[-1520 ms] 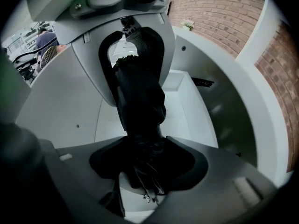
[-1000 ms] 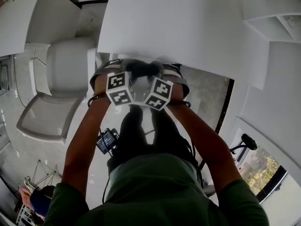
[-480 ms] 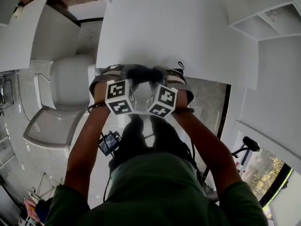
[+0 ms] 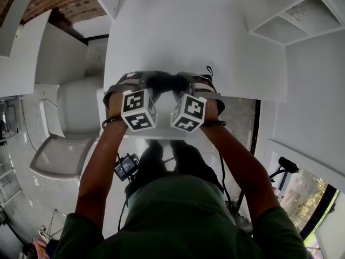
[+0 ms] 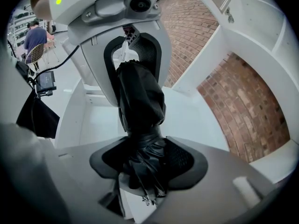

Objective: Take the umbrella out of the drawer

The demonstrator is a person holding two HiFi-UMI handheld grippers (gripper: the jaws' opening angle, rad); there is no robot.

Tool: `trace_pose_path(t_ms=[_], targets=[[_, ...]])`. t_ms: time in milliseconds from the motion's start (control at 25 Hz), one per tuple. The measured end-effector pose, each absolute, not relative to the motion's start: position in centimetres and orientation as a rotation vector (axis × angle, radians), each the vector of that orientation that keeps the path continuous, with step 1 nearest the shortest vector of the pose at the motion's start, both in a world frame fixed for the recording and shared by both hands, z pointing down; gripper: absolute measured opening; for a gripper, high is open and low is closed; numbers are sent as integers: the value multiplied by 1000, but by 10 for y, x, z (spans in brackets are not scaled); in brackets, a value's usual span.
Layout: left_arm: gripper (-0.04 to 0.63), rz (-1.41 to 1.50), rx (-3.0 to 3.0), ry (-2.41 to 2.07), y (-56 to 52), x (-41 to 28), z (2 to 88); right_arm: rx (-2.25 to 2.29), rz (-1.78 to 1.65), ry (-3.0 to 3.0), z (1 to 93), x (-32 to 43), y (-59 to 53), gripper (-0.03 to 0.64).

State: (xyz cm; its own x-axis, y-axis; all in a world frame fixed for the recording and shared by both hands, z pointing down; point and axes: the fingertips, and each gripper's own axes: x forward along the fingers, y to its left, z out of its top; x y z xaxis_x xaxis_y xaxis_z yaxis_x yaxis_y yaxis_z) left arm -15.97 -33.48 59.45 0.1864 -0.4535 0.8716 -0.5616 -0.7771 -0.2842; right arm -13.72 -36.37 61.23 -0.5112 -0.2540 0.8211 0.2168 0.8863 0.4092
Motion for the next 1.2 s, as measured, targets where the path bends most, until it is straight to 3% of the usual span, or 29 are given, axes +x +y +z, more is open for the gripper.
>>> trace_pose_path(t_ms=[1200], targets=[[235, 1583, 2305, -1104, -475, -142, 663, -22, -646, -1963, 678, -119, -508, 255]])
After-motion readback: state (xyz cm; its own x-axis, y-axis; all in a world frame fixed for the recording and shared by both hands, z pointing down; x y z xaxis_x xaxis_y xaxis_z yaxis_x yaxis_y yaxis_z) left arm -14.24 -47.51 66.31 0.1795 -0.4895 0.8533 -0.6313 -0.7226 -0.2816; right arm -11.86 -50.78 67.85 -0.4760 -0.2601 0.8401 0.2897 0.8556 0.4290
